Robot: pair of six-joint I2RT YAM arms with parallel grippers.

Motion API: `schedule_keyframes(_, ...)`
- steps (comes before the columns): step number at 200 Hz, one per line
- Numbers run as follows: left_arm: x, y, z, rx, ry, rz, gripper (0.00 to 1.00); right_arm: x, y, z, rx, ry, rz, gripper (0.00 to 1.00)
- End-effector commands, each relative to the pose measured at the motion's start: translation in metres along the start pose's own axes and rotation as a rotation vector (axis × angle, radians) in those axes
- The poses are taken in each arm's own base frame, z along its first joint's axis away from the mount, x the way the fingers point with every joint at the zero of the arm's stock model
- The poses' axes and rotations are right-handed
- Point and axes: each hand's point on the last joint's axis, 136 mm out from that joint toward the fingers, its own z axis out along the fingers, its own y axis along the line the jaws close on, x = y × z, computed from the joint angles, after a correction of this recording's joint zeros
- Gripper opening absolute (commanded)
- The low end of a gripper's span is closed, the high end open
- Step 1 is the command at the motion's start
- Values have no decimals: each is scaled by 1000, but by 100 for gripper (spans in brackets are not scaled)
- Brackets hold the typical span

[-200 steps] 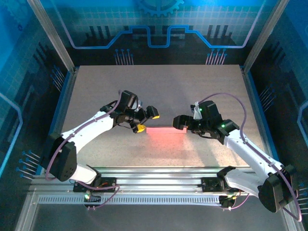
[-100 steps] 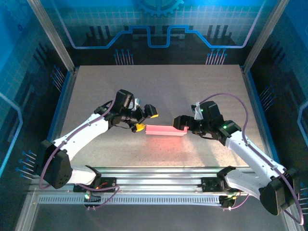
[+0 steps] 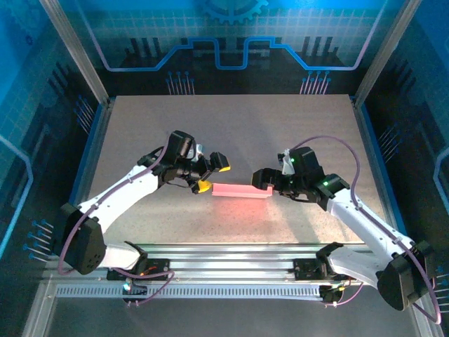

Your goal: Fold the paper box

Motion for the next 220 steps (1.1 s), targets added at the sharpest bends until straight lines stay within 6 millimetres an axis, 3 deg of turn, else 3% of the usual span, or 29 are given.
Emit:
schedule_keyframes(1,6,-2,6,32,65,-15,99,-4,27,-3,-79,7,-38,100)
schedule_keyframes(147,-13,14,16,16,75,-59,99,-14,17,16,-35,22,-27,100)
schedule_keyframes(158,-14,15,17,14,77,-62,99,-23,25,12,-48,0,-37,100)
schedule_keyframes(220,-23,19,16,4,69,-64,99,-32,14,11,3,-20,-34,100)
